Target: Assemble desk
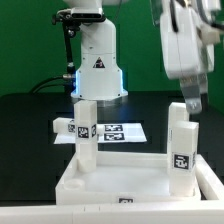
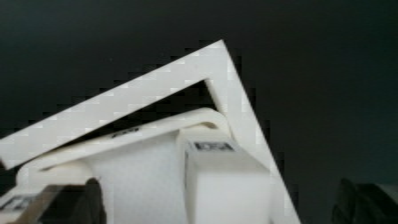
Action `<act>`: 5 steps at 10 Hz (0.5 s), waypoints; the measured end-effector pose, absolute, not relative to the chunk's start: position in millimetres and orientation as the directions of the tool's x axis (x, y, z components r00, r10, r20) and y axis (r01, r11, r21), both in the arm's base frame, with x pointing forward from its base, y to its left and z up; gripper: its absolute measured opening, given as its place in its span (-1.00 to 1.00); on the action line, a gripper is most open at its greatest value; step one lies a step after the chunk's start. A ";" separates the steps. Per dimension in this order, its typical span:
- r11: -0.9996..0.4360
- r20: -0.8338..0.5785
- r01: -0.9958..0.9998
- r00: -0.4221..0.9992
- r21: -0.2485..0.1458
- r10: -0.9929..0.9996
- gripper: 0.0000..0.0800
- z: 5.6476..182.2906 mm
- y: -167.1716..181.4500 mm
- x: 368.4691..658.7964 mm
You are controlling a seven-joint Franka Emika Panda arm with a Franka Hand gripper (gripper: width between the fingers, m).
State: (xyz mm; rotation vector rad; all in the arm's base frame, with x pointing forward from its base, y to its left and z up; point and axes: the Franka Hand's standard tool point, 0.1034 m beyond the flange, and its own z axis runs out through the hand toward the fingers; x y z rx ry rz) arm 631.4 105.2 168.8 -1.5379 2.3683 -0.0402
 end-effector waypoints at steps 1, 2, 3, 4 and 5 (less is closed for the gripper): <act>0.419 -0.242 -0.888 -0.372 -0.190 -0.896 0.62 165.5 105.7 630.3; 0.419 -0.240 -0.888 -0.372 -0.189 -0.897 0.62 164.0 105.7 630.1; 0.418 -0.240 -0.888 -0.371 -0.189 -0.897 0.62 163.9 105.6 630.0; 0.388 -0.232 -0.899 -0.341 -0.205 -0.911 0.62 162.7 104.0 629.5; 0.346 -0.214 -0.910 -0.300 -0.227 -0.929 0.62 158.4 99.1 623.5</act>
Offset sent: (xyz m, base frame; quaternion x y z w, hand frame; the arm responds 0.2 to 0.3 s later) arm 0.0000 0.0000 0.0000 0.0000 0.0000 0.0000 1.0000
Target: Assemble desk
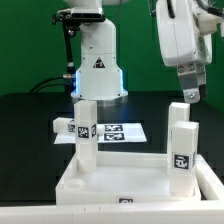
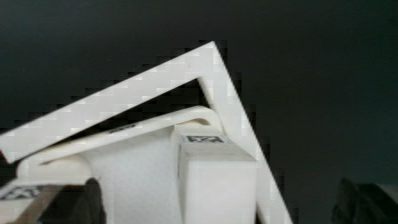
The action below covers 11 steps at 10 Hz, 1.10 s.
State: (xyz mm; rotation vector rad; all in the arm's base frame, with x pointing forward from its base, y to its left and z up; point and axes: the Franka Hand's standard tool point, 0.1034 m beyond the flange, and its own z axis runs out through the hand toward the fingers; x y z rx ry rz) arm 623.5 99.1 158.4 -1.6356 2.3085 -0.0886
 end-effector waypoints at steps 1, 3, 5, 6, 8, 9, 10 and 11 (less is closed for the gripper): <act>0.263 -0.195 -0.928 -0.216 -0.263 -0.957 0.62 160.7 92.0 611.8; 0.036 -0.166 -0.950 0.017 -0.312 -0.986 0.62 172.8 66.7 563.6; -0.088 -0.131 -0.941 0.137 -0.328 -0.982 0.62 173.7 60.2 556.3; -0.141 -0.113 -0.932 0.188 -0.333 -0.976 0.62 172.8 60.4 555.9; -0.140 -0.113 -0.933 0.187 -0.333 -0.976 0.62 172.5 60.3 555.8; -0.161 -0.109 -0.925 0.210 -0.344 -0.972 0.62 171.3 55.7 552.0; -0.149 -0.136 -0.921 0.209 -0.361 -0.968 0.62 164.7 38.2 531.4; -0.155 -0.178 -0.915 0.234 -0.373 -0.956 0.62 162.4 24.9 509.5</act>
Offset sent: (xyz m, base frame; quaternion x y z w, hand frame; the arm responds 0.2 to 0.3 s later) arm -0.0538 -0.0321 0.0175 0.0109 -0.0560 -0.0990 0.9934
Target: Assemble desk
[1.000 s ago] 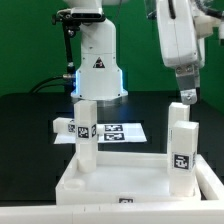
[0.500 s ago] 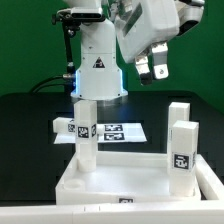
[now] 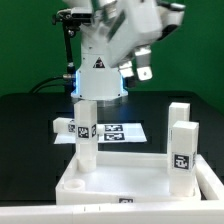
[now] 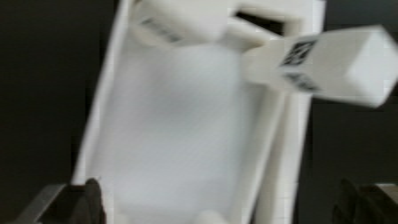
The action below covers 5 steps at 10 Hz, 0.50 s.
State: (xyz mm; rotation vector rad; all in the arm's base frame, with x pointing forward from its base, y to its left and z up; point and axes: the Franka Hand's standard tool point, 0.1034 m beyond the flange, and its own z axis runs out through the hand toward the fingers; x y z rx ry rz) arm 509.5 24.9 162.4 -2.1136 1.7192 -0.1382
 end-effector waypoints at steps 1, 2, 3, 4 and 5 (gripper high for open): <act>-0.139 -0.244 -0.913 0.245 -0.384 -0.938 0.62 161.7 9.7 486.0; -0.115 -0.241 -0.917 0.219 -0.381 -0.945 0.62 156.9 -5.2 469.3; -0.123 -0.223 -0.920 0.218 -0.373 -0.950 0.62 151.6 -5.3 465.2; -0.130 -0.221 -0.920 0.222 -0.370 -0.950 0.62 149.5 -4.1 467.0; -0.131 -0.218 -0.921 0.222 -0.367 -0.950 0.62 148.0 -5.5 466.9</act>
Offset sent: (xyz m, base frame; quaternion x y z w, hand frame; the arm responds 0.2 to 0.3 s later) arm 0.0000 0.0000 0.0000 0.0000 0.0000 0.0000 1.0000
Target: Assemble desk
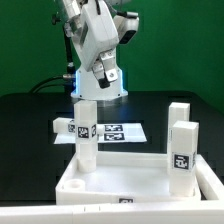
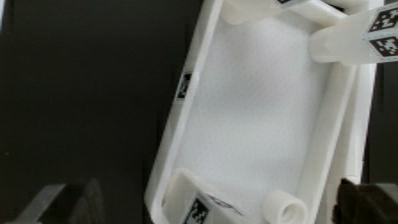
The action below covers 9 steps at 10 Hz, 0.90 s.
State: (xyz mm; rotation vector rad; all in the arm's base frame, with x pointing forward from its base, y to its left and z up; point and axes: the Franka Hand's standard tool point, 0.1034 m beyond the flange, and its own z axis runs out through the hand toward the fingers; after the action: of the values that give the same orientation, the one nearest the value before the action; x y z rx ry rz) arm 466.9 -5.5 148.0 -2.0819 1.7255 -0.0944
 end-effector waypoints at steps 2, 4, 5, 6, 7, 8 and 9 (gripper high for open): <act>-0.132 -0.216 -0.923 0.220 -0.360 -0.951 0.62 144.7 -6.2 465.4; -0.205 -0.216 -0.908 0.296 -0.365 -0.930 0.62 138.9 -15.1 456.3; -0.193 -0.249 -0.908 0.298 -0.373 -0.922 0.62 134.0 -34.5 442.4; -0.175 -0.254 -0.906 0.287 -0.385 -0.924 0.62 127.9 -47.7 425.6; -0.184 -0.253 -0.908 0.291 -0.376 -0.922 0.62 121.3 -54.2 412.2; -0.185 -0.265 -0.909 0.295 -0.372 -0.918 0.62 116.4 -61.4 403.1; -0.159 -0.297 -0.916 0.277 -0.368 -0.914 0.62 112.4 -69.8 394.1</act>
Offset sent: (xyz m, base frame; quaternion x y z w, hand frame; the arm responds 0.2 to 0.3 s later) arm -0.0260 -0.0290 -0.0295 -0.0096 -0.0696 -0.0763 0.9946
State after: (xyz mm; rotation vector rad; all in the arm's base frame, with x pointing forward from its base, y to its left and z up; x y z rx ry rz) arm 394.1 -69.8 112.4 -2.0792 1.6420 0.0069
